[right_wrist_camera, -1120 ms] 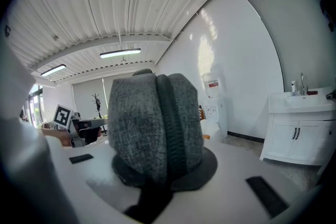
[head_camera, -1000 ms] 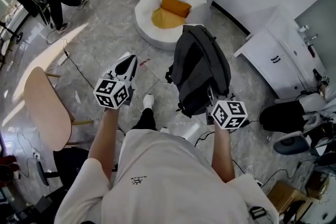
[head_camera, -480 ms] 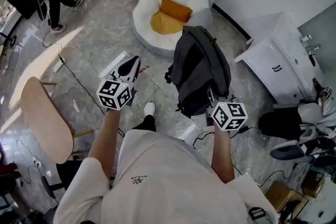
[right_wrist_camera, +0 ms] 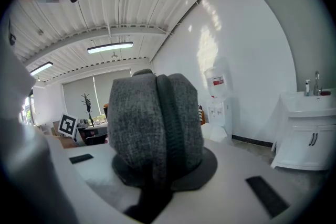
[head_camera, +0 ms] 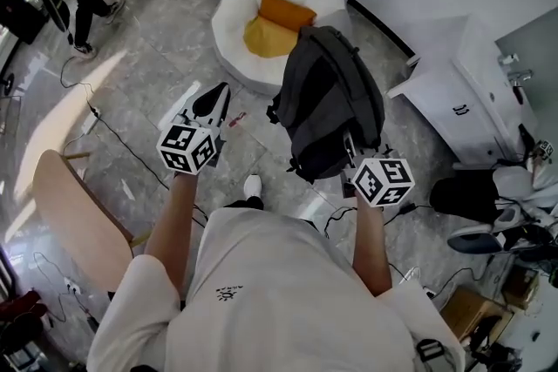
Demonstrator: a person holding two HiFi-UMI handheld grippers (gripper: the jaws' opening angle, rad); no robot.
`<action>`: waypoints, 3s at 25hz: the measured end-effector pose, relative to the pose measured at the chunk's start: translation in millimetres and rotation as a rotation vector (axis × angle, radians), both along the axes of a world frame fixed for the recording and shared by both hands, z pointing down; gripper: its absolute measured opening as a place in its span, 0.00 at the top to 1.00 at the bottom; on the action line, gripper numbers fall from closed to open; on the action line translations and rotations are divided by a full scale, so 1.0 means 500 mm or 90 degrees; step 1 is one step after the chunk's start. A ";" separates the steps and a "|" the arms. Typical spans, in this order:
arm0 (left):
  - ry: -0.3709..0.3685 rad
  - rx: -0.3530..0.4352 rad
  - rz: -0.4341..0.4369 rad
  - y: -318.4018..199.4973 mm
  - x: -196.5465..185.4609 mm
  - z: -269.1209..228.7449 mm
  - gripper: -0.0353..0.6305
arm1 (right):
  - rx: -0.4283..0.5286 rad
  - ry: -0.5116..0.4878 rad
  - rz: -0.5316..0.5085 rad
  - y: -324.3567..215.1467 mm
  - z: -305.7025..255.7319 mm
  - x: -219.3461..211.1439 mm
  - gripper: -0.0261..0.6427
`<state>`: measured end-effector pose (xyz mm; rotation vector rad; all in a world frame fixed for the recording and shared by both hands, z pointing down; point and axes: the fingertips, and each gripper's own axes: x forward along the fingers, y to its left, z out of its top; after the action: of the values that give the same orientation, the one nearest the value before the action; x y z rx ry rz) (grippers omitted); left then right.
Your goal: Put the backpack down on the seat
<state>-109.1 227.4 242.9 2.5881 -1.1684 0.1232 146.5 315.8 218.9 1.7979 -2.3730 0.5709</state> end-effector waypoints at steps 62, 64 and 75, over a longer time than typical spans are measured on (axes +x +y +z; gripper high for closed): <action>-0.041 -0.049 -0.100 -0.664 0.196 0.078 0.92 | -0.035 -0.011 -0.109 -0.834 0.089 0.231 0.86; -0.058 -0.053 -0.092 -0.665 0.198 0.089 0.92 | -0.036 -0.010 -0.112 -0.842 0.096 0.233 0.86; -0.086 -0.069 -0.085 -0.710 0.195 0.117 0.92 | -0.059 -0.015 -0.126 -0.886 0.138 0.220 0.86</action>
<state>-11.6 -127.6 301.4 2.4318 -1.3395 0.3280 256.6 -127.4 288.1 1.5049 -2.4571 0.6668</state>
